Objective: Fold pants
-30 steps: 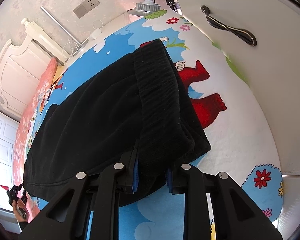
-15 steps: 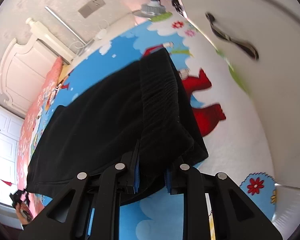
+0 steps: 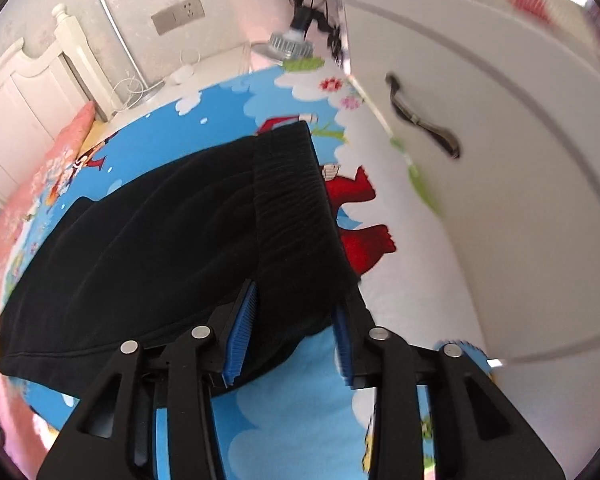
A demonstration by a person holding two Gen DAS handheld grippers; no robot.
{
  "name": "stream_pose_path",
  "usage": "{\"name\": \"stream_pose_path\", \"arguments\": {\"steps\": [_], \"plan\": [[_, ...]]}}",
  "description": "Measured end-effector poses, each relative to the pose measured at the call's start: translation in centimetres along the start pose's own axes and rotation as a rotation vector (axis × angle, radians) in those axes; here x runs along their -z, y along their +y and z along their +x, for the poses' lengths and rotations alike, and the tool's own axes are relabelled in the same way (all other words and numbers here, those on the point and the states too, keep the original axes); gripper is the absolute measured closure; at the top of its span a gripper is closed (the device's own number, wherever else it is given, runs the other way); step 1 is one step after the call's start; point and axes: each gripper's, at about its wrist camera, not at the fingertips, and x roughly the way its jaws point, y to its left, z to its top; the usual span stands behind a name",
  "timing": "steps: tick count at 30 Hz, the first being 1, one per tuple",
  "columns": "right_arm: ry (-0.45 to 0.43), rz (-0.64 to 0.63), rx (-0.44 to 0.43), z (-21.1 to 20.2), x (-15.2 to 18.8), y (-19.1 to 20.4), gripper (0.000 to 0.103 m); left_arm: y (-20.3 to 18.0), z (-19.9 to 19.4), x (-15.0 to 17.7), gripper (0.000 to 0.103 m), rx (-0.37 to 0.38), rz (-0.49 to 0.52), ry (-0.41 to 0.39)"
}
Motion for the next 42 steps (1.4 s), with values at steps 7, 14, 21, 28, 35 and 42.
{"name": "stream_pose_path", "arguments": {"steps": [7,14,21,28,35,42], "plan": [[-0.202,-0.115,0.283,-4.1,1.4,2.5,0.007,-12.2,-1.8,5.5,0.016,0.068,0.402,-0.019],[-0.111,-0.272,-0.123,-5.1,5.0,12.2,0.007,-17.8,-3.4,13.8,0.017,0.119,0.543,0.189],[-0.109,-0.407,-0.176,-2.1,7.1,16.7,0.007,-19.3,-3.1,17.5,0.027,0.195,0.566,0.255],[0.034,-0.359,-0.027,3.4,7.1,14.0,0.007,-20.5,-1.1,19.3,0.051,0.197,0.709,0.242],[0.059,-0.379,-0.040,3.2,8.7,13.1,0.006,-21.3,-1.7,20.8,0.056,0.258,0.755,0.248],[-0.118,-0.339,-0.120,-1.3,6.2,10.6,0.010,-24.5,-3.4,23.4,0.059,0.410,0.817,0.276]]}}
